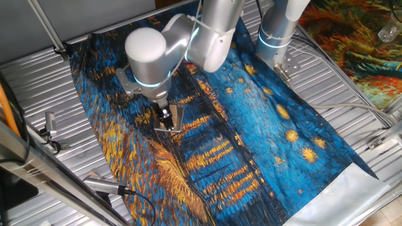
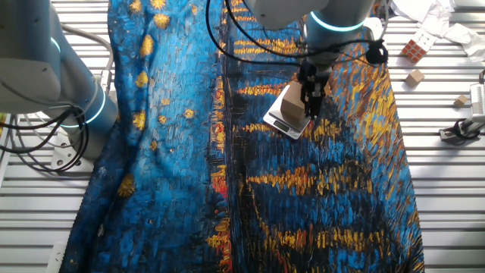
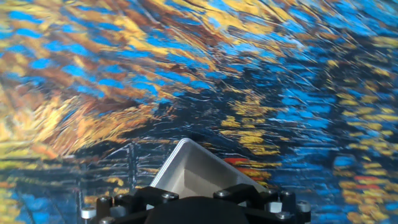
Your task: Remove the object from the scale
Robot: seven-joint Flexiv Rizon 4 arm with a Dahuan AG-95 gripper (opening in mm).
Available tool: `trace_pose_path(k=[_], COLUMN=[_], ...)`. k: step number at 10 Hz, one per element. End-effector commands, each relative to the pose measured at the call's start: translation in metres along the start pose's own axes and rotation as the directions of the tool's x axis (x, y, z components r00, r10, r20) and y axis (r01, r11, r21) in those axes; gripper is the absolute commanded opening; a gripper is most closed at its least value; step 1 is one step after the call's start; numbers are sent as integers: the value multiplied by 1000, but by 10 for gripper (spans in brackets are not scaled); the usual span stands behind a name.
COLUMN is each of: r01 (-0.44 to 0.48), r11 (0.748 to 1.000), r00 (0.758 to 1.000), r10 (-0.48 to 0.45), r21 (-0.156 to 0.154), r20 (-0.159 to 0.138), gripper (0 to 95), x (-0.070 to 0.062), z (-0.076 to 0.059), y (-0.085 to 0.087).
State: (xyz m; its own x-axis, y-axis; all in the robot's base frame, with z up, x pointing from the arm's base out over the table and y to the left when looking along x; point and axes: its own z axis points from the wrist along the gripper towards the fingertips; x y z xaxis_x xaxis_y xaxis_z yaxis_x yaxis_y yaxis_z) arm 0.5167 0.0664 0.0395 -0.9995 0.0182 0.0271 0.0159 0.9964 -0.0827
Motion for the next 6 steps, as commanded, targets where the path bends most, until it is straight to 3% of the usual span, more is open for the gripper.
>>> trace_pose_path(k=[1, 2, 3, 6], r01=[-53, -59, -65, -68], r11=[999, 998, 998, 998], r00=[998, 998, 998, 997], r10=[53, 59, 65, 68], r21=[5, 4, 3, -3], r20=[-18, -21, -23, -37], gripper=[950, 950, 760, 760], x=[2, 2, 3, 5], z=[-1, -2, -2, -3], y=[-2, -2, -2, -4])
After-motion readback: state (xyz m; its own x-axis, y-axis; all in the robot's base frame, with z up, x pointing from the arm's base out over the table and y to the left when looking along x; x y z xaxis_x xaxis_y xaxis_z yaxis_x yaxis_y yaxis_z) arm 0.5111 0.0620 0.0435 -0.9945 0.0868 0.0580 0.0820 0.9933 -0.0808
